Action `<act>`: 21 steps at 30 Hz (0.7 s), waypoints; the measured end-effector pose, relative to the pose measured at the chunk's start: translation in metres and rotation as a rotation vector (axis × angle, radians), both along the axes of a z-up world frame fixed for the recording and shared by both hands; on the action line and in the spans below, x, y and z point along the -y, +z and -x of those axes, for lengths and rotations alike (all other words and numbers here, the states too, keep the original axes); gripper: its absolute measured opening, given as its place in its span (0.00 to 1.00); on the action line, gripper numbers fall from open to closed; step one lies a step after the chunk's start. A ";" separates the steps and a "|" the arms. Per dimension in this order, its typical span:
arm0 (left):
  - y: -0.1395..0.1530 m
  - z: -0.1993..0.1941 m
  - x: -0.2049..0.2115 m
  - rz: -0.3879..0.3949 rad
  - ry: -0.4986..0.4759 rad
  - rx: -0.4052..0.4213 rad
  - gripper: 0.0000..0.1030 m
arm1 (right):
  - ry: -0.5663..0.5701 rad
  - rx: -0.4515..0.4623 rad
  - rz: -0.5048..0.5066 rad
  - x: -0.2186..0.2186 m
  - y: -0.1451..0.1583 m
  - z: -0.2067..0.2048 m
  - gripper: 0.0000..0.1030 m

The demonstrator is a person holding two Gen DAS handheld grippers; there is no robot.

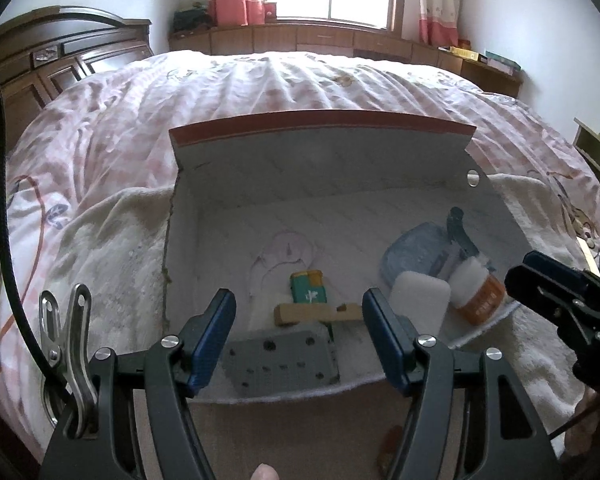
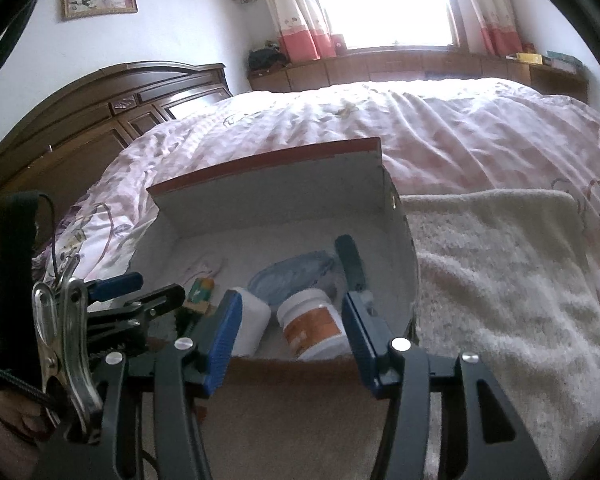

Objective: Organize rigid objects
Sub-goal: 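Withdraw both grippers from the box toward the cream round disc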

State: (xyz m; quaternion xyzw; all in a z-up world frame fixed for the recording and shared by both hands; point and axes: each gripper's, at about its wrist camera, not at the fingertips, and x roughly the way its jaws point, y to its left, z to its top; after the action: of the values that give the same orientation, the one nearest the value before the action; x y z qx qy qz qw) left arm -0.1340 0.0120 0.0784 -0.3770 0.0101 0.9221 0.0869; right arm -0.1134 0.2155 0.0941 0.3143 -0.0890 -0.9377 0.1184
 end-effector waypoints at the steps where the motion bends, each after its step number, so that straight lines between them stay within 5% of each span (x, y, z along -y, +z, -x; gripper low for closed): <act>1: 0.001 -0.004 0.001 -0.003 0.000 -0.002 0.65 | -0.002 -0.001 0.001 0.000 0.000 -0.003 0.53; 21: -0.013 -0.075 0.002 -0.048 -0.038 0.052 0.65 | -0.005 0.059 0.045 0.001 -0.014 -0.063 0.53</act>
State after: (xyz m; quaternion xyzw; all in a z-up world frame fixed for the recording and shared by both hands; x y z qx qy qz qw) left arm -0.0594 0.0096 0.0650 -0.3985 -0.0072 0.9101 0.1135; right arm -0.0500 0.2145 0.0801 0.3387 -0.1143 -0.9262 0.1203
